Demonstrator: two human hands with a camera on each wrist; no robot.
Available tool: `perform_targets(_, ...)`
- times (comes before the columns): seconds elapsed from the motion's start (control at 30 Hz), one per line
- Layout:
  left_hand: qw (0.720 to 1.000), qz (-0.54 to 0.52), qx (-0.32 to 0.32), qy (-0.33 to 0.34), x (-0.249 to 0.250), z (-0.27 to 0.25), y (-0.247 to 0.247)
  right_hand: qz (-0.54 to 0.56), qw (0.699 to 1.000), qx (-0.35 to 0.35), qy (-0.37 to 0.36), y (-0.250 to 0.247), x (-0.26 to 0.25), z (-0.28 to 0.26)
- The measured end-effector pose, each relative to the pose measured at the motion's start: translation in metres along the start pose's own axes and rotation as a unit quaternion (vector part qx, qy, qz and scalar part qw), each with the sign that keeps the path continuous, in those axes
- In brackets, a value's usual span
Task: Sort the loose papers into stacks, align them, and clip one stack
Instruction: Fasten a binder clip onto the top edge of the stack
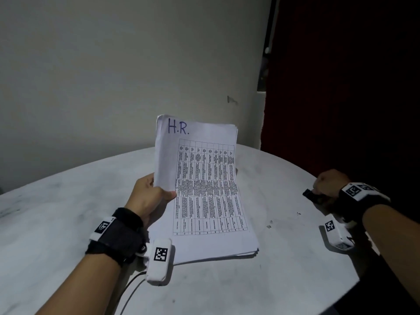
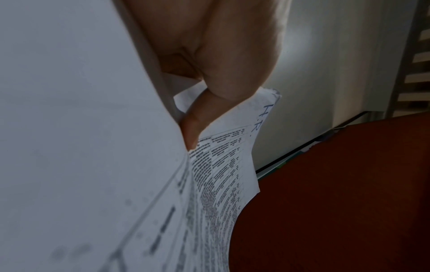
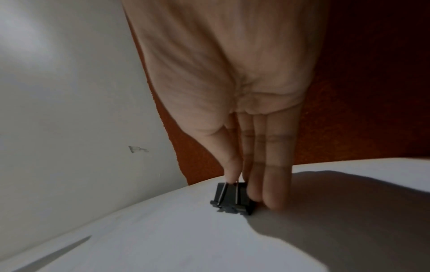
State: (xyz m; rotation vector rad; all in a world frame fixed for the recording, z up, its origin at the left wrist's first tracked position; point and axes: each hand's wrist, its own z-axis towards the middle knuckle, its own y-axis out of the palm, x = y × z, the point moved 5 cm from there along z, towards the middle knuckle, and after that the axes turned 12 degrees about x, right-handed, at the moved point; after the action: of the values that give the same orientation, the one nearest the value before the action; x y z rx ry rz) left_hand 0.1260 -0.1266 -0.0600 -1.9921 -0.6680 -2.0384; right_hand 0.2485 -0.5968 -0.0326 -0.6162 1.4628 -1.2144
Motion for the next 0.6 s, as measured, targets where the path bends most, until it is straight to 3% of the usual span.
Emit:
perform_targets(0.23,1.0,-0.003,-0.005,-0.002,0.0,-0.001,-0.001,-0.006,1.0,-0.013,-0.028,0.005,-0.029,-0.003)
perform_targets(0.33,1.0,-0.013,-0.01,-0.005,0.001,-0.001,-0.001,0.078,0.997,-0.017,-0.005,0.016,-0.027,0.012)
perform_targets(0.6,1.0,0.005,-0.003,-0.007,-0.002,0.001,-0.003,0.242,0.968,-0.07,0.018,0.011,-0.077,-0.02)
